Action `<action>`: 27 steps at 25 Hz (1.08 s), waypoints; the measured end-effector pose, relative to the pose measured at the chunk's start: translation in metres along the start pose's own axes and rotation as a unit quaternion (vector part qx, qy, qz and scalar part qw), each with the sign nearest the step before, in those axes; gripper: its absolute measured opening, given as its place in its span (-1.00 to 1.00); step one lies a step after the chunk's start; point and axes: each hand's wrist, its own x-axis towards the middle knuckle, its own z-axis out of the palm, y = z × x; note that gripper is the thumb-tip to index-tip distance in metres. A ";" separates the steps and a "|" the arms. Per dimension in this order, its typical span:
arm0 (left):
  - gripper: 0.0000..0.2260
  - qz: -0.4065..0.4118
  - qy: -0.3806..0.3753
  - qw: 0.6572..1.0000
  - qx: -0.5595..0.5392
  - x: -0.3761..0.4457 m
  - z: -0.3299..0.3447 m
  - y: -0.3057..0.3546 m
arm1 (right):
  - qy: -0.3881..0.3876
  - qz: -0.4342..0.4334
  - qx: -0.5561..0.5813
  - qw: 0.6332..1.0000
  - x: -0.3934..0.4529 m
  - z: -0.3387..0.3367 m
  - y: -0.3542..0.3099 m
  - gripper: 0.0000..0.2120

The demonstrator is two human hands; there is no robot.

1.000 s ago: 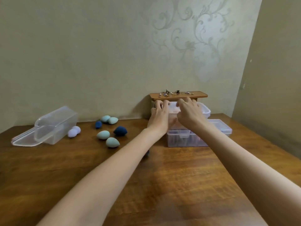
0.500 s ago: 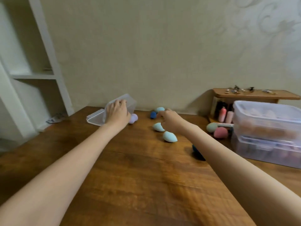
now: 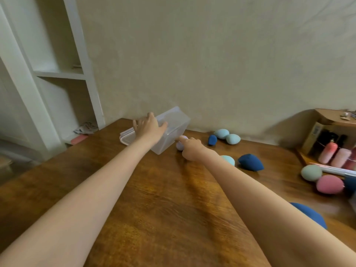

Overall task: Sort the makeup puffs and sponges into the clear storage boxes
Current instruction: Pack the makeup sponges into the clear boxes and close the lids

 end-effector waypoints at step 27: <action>-0.90 0.320 -0.227 0.920 0.026 -0.187 -0.050 -0.031 | 0.118 -0.061 0.374 0.918 -0.156 -0.023 -0.014 -0.62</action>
